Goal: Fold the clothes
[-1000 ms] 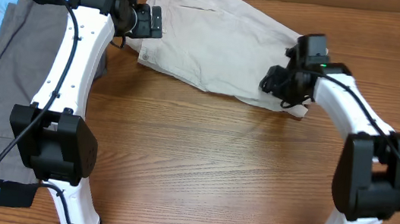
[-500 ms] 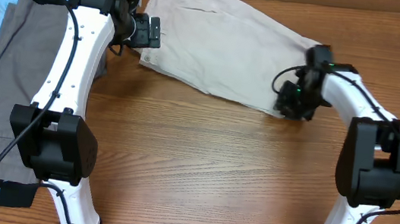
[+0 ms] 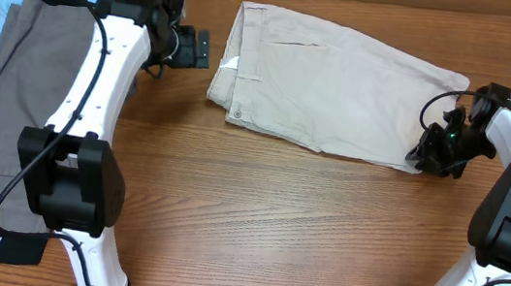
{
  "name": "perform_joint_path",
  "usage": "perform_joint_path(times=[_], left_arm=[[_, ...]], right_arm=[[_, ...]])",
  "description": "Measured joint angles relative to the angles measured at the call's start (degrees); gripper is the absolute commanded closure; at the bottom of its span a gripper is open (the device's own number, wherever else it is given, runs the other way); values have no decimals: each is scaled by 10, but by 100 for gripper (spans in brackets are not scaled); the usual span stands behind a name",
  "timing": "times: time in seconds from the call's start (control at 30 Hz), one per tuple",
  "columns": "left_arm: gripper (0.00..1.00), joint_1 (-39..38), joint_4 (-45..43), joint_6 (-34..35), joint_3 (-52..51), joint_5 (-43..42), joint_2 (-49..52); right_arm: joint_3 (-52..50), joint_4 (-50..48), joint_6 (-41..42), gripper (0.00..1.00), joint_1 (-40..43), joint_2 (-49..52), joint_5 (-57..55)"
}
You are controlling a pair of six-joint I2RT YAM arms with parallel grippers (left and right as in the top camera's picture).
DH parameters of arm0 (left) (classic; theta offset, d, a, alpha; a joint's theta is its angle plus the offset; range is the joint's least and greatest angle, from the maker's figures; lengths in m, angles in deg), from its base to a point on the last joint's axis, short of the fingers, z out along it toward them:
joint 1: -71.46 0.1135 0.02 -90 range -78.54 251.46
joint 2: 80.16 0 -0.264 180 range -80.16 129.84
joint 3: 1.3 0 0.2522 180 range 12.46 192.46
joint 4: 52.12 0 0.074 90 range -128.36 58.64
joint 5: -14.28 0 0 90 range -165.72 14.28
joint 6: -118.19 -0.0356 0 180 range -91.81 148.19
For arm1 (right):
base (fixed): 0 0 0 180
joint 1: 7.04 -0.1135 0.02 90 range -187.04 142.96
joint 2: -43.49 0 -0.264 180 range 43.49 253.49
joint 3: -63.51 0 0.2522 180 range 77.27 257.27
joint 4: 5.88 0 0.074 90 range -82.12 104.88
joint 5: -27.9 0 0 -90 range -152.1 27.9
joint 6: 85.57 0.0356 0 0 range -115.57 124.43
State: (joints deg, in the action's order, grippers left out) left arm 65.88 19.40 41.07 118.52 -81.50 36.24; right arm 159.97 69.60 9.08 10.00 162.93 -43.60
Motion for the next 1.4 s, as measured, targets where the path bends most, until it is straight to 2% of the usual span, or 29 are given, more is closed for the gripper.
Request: perform_joint_path(times=[0.13, 0.3, 0.4, 0.67, 0.93, 0.97, 1.0, 1.03, 1.13, 1.3, 1.4], left_arm=[[0, -4, -71, -6, -24, -66, 19], [0, -5, -146, -20, -26, -162, 72], [0, -9, -172, -26, -26, -188, 106], [0, -33, -219, -40, -30, -209, 163], [2, -68, -237, -68, -30, -210, 169], [7, -72, -238, -70, -30, -208, 170], [16, -76, -239, -71, -30, -208, 171], [34, -79, -240, -72, -30, -208, 171], [96, -83, -245, -75, -30, -208, 172], [96, -87, -247, -73, -30, -210, 172], [96, -82, -217, -68, -24, -210, 172]], right_arm=[[36, 41, -38, 44, -4, -4, 31], [90, 61, -56, 19, -26, -51, 48], [105, 59, -61, 12, -47, -90, 54], [111, 43, -46, 8, -101, -106, 50], [111, 23, -13, 9, -120, -106, 41], [111, 23, -10, 11, -120, -106, 40], [111, 24, -9, 13, -120, -106, 40], [111, 23, -7, 17, -120, -106, 39], [111, 22, -2, 24, -120, -106, 38], [111, 11, 7, 33, -120, -106, 33], [111, 9, 10, 44, -120, -106, 29]])
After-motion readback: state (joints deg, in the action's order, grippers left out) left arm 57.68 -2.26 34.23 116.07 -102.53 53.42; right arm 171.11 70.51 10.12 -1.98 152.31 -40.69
